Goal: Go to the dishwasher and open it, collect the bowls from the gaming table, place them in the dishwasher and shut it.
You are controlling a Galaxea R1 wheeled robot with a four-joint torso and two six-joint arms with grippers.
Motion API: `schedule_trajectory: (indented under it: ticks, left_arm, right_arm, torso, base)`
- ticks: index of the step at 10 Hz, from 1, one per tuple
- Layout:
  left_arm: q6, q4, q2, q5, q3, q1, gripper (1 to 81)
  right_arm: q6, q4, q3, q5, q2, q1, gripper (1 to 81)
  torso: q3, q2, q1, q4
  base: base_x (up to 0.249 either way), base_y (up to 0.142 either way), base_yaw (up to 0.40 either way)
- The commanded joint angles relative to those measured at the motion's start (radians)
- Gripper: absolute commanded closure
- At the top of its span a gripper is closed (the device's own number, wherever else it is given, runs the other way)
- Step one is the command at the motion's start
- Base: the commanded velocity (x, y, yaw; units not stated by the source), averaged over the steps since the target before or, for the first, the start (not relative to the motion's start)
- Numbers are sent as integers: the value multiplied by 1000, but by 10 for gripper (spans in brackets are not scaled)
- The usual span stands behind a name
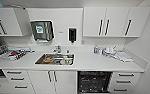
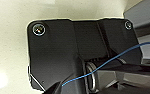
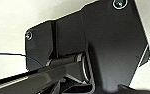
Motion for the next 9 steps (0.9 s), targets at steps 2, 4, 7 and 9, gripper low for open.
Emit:
schedule_trajectory:
  ticks: [2,4,7,9]
  left_arm:
    - [4,-7,-5,60,4,-37,10]
    - [5,-7,0,60,4,-37,10]
    - [2,-7,1,60,4,-37,10]
    - [2,-9,1,58,4,-37,10]
  right_arm:
    - [-1,-8,2,-39,0,41,10]
    - [1,-8,2,-39,0,41,10]
    - [-4,-6,2,-41,5,44,10]
    - [-4,-5,2,-41,5,46,10]
  torso:
    - [7,5,-5,0]
    - [14,14,-10,0]
    - [14,14,-10,0]
    - [14,14,-11,0]
  base:
    - [0,0,0]
    - [0,0,0]
    - [0,0,0]
    - [0,0,0]
